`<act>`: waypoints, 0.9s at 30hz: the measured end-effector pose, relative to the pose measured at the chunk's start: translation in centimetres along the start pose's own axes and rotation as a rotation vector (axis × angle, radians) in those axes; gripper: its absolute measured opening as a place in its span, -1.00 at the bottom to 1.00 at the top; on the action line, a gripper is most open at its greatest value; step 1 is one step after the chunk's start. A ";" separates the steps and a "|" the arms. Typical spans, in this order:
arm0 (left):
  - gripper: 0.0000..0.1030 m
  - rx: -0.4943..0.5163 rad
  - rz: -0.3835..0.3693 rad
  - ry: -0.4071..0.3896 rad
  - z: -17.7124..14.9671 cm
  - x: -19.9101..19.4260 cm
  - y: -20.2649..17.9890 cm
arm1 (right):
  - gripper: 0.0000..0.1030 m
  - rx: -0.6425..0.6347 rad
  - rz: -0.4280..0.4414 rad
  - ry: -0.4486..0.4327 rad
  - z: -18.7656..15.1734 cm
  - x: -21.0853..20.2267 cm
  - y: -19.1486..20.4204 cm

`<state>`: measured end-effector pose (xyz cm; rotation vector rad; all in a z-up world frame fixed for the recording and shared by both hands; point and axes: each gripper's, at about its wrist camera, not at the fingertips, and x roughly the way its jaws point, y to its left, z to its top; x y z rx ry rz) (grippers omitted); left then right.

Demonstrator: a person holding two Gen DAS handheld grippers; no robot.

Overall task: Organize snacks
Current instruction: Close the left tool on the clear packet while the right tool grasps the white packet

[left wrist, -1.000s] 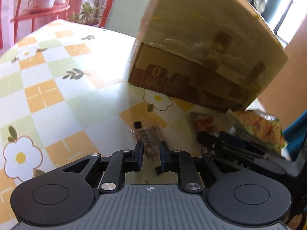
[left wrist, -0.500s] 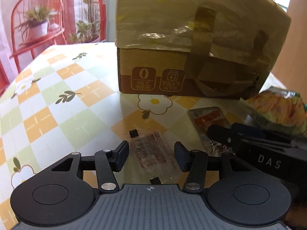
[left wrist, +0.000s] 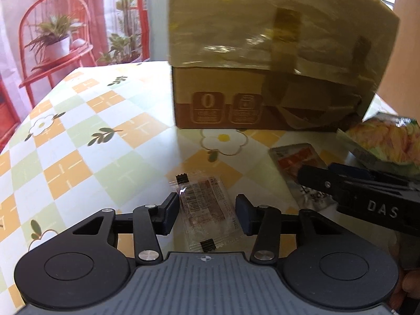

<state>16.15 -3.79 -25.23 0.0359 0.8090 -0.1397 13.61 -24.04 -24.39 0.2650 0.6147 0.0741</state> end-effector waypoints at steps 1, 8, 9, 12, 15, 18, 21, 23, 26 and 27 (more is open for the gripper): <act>-0.06 -0.018 -0.009 -0.001 0.0 -0.1 0.4 | 0.13 -0.001 -0.001 0.000 0.0 0.0 0.0; -0.13 -0.127 -0.063 -0.020 0.0 -0.4 2.0 | 0.14 -0.024 -0.016 0.004 0.0 0.2 0.4; -0.15 -0.131 -0.068 -0.028 0.0 -0.6 2.2 | 0.15 -0.028 -0.018 0.005 0.0 0.3 0.5; -0.73 -0.127 -0.087 -0.041 0.1 -1.0 2.2 | 0.19 -0.035 -0.016 0.008 0.0 0.4 0.5; -0.73 -0.120 -0.089 -0.052 0.0 -1.2 2.3 | 0.22 -0.047 -0.020 0.011 0.0 0.5 0.8; -0.73 -0.147 -0.085 -0.038 -0.1 -0.9 2.7 | 0.27 -0.082 -0.034 0.019 0.0 0.8 1.3; -0.46 -0.171 -0.148 -0.056 -0.3 -1.5 2.9 | 0.28 -0.124 -0.062 0.029 -0.1 1.1 2.0; -0.32 -0.144 -0.153 -0.071 -0.5 -2.0 2.4 | 0.28 -0.131 -0.065 0.028 -0.2 1.1 2.1; -0.32 -0.139 -0.146 -0.057 -0.6 -1.8 2.2 | 0.31 -0.170 -0.087 0.037 -0.3 1.4 2.7; -0.32 -0.151 -0.145 -0.048 -0.6 -1.5 2.4 | 0.32 -0.198 -0.100 0.044 -0.4 1.6 3.1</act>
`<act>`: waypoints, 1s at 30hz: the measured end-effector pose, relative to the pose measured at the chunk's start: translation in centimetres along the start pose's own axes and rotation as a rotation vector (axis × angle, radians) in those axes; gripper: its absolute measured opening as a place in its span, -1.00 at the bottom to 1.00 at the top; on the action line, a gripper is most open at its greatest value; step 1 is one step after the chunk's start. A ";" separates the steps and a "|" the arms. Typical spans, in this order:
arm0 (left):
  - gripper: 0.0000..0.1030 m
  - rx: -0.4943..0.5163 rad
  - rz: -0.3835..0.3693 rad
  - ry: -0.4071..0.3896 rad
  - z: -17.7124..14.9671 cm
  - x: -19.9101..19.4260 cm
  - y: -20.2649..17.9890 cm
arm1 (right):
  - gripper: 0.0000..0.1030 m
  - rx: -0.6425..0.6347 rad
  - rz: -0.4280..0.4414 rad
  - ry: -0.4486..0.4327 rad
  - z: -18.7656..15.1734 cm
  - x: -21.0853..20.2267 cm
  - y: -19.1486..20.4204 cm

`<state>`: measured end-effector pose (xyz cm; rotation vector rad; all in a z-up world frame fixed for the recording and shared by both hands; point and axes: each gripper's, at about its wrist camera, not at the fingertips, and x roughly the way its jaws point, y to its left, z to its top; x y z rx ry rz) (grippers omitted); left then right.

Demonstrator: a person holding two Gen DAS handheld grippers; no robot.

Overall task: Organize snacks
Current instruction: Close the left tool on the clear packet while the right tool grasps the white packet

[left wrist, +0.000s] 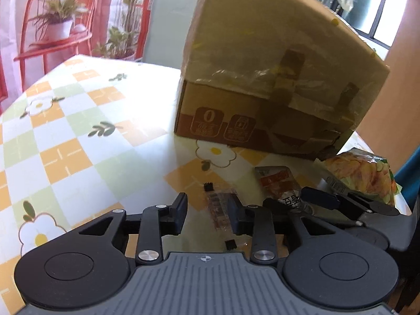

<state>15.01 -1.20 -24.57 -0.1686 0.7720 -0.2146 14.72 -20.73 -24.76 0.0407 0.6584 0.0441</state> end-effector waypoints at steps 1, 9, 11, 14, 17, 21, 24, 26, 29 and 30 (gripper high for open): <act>-0.32 -0.015 0.005 0.007 0.0 0.1 0.2 | 0.38 -0.030 -0.012 0.008 0.0 0.1 0.5; -0.24 -0.082 0.029 0.025 0.2 0.1 1.6 | 0.53 -0.142 0.001 0.042 -0.2 0.9 2.1; -0.21 -0.072 0.030 0.018 0.3 0.0 1.4 | 0.53 -0.140 0.001 0.042 -0.2 0.9 2.1; -0.17 -0.058 0.033 0.021 0.1 0.1 1.0 | 0.56 -0.137 0.015 0.044 -0.2 0.9 2.0; -0.16 -0.053 0.036 0.036 0.0 0.3 0.9 | 0.44 -0.127 0.010 0.043 -0.2 0.6 2.0; -0.16 -0.049 0.032 0.043 -0.1 0.6 0.8 | 0.13 -0.106 -0.009 0.035 -0.3 -0.2 1.3; -0.16 -0.011 0.018 0.042 -0.2 0.6 0.2 | -0.10 -0.012 0.028 0.008 -0.4 -0.9 -0.3; -0.16 0.025 0.001 0.035 -0.3 0.5 -0.5 | -0.37 0.041 0.021 -0.005 -0.4 -1.2 -1.2; -0.10 0.073 -0.001 0.038 -0.5 0.6 -1.6 | -0.61 0.126 0.051 -0.011 -0.5 -1.5 -2.7; -0.04 0.082 0.002 0.041 -0.5 0.8 -1.8 | -0.61 0.135 0.058 -0.014 -0.5 -1.6 -2.8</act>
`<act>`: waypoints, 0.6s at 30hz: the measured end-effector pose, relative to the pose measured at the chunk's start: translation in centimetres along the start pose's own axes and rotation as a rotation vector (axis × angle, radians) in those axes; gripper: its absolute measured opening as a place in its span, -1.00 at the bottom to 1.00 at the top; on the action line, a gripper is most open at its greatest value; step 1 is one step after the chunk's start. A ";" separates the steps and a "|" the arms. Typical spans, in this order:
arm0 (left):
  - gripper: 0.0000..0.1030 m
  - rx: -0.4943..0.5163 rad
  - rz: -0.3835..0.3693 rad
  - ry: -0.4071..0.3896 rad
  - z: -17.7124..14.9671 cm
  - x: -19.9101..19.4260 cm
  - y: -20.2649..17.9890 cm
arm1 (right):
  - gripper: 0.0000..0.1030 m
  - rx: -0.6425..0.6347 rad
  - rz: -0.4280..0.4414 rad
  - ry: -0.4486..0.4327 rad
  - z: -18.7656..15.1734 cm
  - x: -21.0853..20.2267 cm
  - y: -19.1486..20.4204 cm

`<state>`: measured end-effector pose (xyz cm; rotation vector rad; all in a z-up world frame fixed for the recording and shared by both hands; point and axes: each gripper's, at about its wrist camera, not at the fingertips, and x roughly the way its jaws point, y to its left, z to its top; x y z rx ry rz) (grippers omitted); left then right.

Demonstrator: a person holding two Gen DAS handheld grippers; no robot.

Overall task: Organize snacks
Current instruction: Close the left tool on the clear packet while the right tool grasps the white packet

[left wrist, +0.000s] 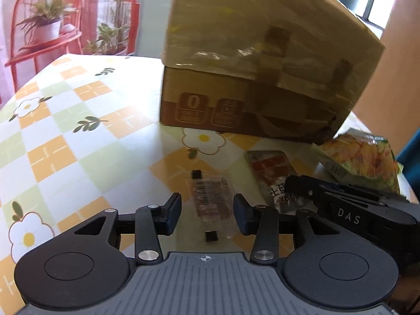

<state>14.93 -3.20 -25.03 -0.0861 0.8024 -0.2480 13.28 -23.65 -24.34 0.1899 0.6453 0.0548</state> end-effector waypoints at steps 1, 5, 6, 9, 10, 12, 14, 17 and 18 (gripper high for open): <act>0.00 0.006 0.001 0.002 0.0 0.1 -0.2 | -0.61 -0.002 0.000 -0.002 0.1 0.0 0.0; 0.03 0.039 0.009 0.015 -0.1 0.8 -1.1 | -0.62 0.002 0.008 -0.006 0.1 -0.2 -0.1; 0.08 0.055 0.014 0.014 -0.1 1.0 -1.4 | -0.62 0.016 0.016 -0.006 0.1 -0.1 -0.3; 0.17 0.094 0.031 0.005 -0.3 1.2 -2.1 | -0.60 0.072 0.055 0.003 0.1 -0.2 -1.4; 0.16 0.108 0.040 0.000 -0.3 1.4 -2.4 | -0.60 0.086 0.064 0.003 0.1 -0.1 -1.6; -0.01 0.134 0.069 -0.008 -0.6 1.5 -2.8 | -0.59 0.102 0.073 0.003 0.1 -0.1 -1.8; -0.15 0.144 0.089 -0.020 -0.7 1.4 -2.8 | -0.55 0.102 0.075 0.001 0.1 -0.2 -1.8; -0.21 0.110 0.080 -0.023 -0.5 1.2 -2.2 | -0.48 0.111 0.088 0.001 0.1 -0.2 -1.7; -0.21 0.106 0.085 -0.025 -0.5 1.1 -2.1 | -0.46 0.110 0.093 0.000 0.1 -0.2 -1.8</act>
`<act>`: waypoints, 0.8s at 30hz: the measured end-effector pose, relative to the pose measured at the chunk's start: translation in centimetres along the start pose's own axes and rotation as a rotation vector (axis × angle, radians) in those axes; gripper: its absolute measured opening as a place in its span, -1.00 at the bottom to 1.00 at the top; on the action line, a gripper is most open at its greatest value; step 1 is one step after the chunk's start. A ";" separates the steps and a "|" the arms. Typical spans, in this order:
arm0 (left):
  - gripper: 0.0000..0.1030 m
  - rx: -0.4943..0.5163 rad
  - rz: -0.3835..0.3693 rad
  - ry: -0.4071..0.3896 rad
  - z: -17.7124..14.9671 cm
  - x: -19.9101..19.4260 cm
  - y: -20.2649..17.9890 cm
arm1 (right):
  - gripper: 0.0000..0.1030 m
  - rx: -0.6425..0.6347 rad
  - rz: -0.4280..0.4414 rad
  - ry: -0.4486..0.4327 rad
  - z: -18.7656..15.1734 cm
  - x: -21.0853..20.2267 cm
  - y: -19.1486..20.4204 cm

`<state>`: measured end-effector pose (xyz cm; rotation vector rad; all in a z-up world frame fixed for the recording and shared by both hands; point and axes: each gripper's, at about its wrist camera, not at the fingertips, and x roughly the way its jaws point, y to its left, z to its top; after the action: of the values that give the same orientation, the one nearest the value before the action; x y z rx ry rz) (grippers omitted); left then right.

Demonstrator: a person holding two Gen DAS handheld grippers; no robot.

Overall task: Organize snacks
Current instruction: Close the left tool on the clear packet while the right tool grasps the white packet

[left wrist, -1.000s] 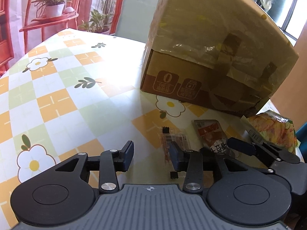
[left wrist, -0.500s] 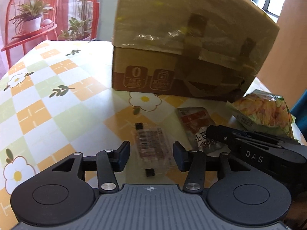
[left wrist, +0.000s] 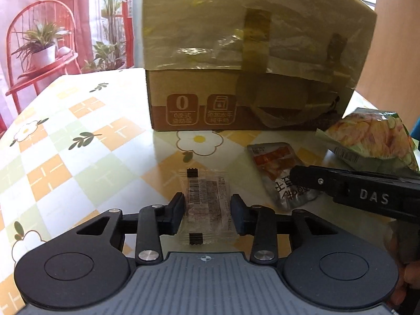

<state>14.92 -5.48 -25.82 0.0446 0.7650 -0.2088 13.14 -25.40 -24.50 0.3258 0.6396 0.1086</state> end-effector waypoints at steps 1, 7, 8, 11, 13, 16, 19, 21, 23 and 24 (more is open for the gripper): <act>-0.21 -0.004 0.005 -0.001 0.0 0.0 0.1 | -0.44 -0.005 0.002 -0.004 0.0 -0.1 0.1; -0.21 -0.043 -0.012 -0.020 0.4 -0.2 0.9 | -0.32 -0.100 -0.063 -0.057 -0.1 -0.7 1.9; -0.21 -0.049 -0.015 -0.024 0.4 -0.4 1.0 | -0.20 -0.117 -0.069 -0.060 -0.1 -0.7 2.2; -0.21 -0.064 -0.028 -0.035 0.5 -0.4 1.5 | -0.16 -0.150 -0.093 -0.017 -0.2 0.2 2.7; -0.21 -0.083 -0.049 -0.027 0.5 -0.3 1.8 | -0.15 -0.163 -0.106 -0.008 -0.2 0.6 2.8; -0.21 -0.101 -0.056 -0.019 0.5 0.1 2.2 | -0.13 -0.179 -0.144 0.011 -0.1 1.2 3.1; -0.21 -0.107 -0.054 -0.012 0.4 0.3 2.4 | -0.04 -0.227 -0.165 0.024 -0.1 1.8 3.7; -0.21 -0.116 -0.055 -0.012 0.4 0.3 2.7 | 0.06 -0.280 -0.185 0.041 -0.2 2.2 4.4; -0.21 -0.125 -0.056 -0.017 0.4 0.3 2.9 | 0.10 -0.328 -0.205 0.048 -0.4 2.6 5.0; -0.21 -0.129 -0.057 -0.018 0.4 0.3 3.1 | 0.10 -0.329 -0.204 0.049 -0.4 2.6 5.0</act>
<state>16.04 -2.56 -25.84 -0.1014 0.7605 -0.2128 14.98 -20.01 -24.68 -0.0603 0.6880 0.0255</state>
